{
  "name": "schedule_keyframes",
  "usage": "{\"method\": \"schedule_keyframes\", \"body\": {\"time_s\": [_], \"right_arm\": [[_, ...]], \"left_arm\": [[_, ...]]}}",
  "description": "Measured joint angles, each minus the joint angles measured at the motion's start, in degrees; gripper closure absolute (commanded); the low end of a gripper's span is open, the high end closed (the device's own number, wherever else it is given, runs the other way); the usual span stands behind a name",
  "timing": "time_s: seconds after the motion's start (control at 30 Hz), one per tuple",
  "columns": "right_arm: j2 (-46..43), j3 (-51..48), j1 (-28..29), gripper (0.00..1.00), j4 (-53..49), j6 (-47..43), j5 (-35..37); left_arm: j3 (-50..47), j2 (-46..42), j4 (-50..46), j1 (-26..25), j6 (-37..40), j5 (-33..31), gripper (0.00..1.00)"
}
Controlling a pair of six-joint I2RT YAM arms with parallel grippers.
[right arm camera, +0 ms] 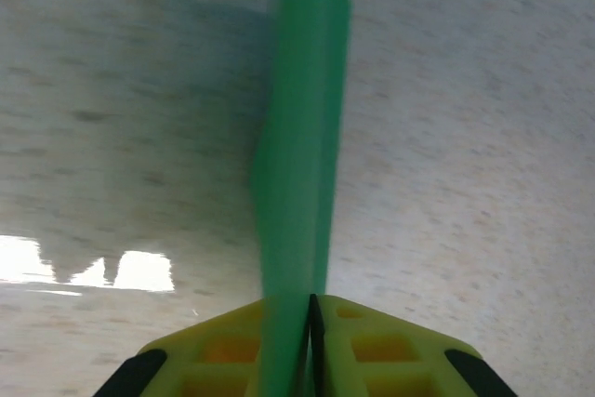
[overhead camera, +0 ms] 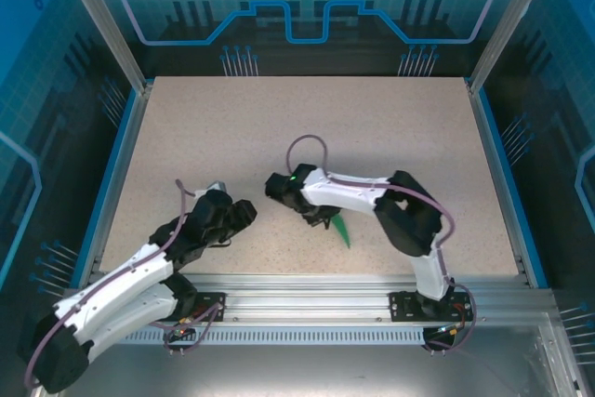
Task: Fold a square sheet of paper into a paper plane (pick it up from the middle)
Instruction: Turn over the paper at the center of the table, then fold the wing for the fifth time at the center of the table.
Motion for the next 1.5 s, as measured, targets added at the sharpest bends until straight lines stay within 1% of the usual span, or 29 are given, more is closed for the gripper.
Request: {"method": "schedule_keyframes", "body": {"time_s": [0.1,0.17,0.3,0.37,0.43,0.53,0.6,0.67,0.7,0.77,0.8,0.83,0.87,0.93,1.03,1.13,1.37,1.5], "right_arm": [[4.1,4.7,2.6,0.71,0.6,0.0,-2.5],[5.2,6.3,3.7,0.64,1.5,-0.2,-4.8],[5.2,6.7,4.3,0.50,5.0,-1.9,-11.1],[4.2,5.4,4.3,0.47,7.9,-2.7,-13.9],[0.8,1.7,4.1,0.42,11.6,-3.6,-17.3],[-8.2,-5.8,2.6,0.38,16.9,-4.4,-22.2],[-15.1,-10.5,0.4,0.37,20.2,-4.8,-25.6],[-21.6,-15.1,-2.8,0.33,24.2,-5.0,-28.8],[-24.5,-17.6,-4.5,0.33,26.2,-5.2,-30.5],[-29.0,-22.2,-8.0,0.39,29.5,-5.8,-33.9],[-30.6,-24.4,-9.7,0.46,31.0,-6.2,-35.6],[-31.8,-26.7,-11.3,0.55,32.6,-6.4,-37.4],[-32.5,-28.5,-12.4,0.62,33.8,-6.8,-39.1],[-32.9,-31.8,-14.1,0.72,36.1,-6.8,-42.7],[-32.5,-34.5,-14.4,0.82,38.5,-6.8,-47.1],[-30.8,-34.6,-14.1,0.87,41.1,-6.8,-50.1],[-26.2,-34.6,-14.1,0.89,44.3,-6.9,-52.8],[-24.6,-34.6,-14.1,0.90,44.9,-7.1,-53.1]], "left_arm": [[-1.1,-5.2,-3.0,0.0,-1.0,-2.8,0.50],[-2.0,-8.1,-4.8,0.0,-1.4,-4.1,0.50],[-3.5,-12.1,-7.1,0.0,-2.5,-5.8,0.49],[-4.0,-12.7,-7.6,0.0,-2.6,-6.0,0.48],[-4.4,-12.8,-7.8,0.0,-2.6,-5.9,0.46],[-4.8,-12.2,-7.1,0.0,-2.3,-5.3,0.45],[-4.9,-10.7,-6.1,0.0,-2.1,-4.2,0.44],[-5.0,-8.5,-4.5,0.0,-1.7,-2.5,0.43],[-5.0,-7.2,-3.6,0.0,-1.6,-1.5,0.43],[-5.0,-4.4,-1.6,0.0,-0.9,0.5,0.43],[-5.0,-2.9,-0.5,0.0,-0.6,1.6,0.43],[-5.0,-1.3,0.5,0.0,-0.4,2.8,0.43],[-5.0,-0.1,1.4,0.0,-0.3,3.8,0.43],[-5.0,3.1,3.4,0.0,0.0,6.2,0.43],[-4.9,7.3,5.2,0.0,0.6,8.9,0.43],[-4.3,11.0,6.6,-0.5,0.7,10.8,0.43],[-0.5,18.1,8.4,-4.7,0.8,11.9,0.44],[0.2,20.2,9.4,-6.3,0.8,12.0,0.44]]}}
